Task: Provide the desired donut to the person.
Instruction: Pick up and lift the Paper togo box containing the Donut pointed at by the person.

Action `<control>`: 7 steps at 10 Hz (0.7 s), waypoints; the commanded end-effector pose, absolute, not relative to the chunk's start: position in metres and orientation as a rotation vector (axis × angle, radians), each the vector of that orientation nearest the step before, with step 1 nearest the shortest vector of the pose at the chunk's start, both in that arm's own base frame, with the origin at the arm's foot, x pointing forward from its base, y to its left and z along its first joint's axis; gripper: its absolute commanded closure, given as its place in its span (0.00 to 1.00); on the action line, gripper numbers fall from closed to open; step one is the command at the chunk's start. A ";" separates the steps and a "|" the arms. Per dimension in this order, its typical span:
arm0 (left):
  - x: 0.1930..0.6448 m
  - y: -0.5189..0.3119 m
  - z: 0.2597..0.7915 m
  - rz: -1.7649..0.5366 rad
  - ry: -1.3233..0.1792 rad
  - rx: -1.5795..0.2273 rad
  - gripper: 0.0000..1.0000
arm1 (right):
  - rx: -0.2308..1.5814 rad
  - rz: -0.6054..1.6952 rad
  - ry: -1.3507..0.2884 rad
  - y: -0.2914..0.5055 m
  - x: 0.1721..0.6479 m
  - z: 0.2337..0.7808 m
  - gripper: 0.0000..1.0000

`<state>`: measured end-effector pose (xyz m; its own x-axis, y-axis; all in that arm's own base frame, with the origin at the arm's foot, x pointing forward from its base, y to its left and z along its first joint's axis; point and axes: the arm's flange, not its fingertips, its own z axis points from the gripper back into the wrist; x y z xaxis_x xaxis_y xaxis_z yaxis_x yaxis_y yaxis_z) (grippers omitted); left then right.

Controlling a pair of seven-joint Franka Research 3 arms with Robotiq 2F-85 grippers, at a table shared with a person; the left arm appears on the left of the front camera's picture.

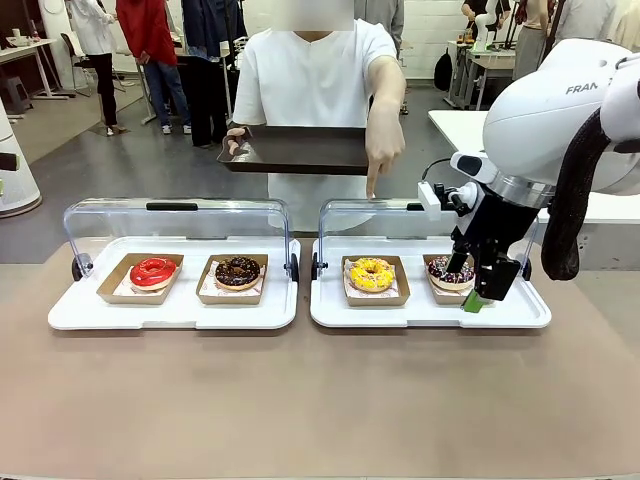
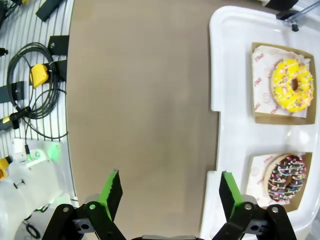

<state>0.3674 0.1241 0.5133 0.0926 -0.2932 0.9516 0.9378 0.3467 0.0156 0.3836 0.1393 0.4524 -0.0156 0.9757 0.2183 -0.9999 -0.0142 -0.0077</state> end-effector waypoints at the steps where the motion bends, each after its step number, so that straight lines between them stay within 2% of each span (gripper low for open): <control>1: 0.368 0.125 0.514 -1.051 -1.114 -0.747 0.00 | 0.158 1.574 -0.158 0.139 0.382 0.455 0.00; 5: 0.368 0.125 0.514 -1.051 -1.114 -0.747 0.00 | 0.170 1.579 -0.178 0.139 0.383 0.452 0.00; 7: 0.368 0.125 0.514 -1.051 -1.114 -0.747 0.00 | 0.156 1.526 -0.222 0.161 0.399 0.449 0.00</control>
<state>0.3675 0.1241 0.5133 0.0925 -0.2933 0.9515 0.9378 0.3467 0.0157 0.3886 0.1457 0.4527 -0.0048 0.9739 0.2271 -0.9998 0.0001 -0.0217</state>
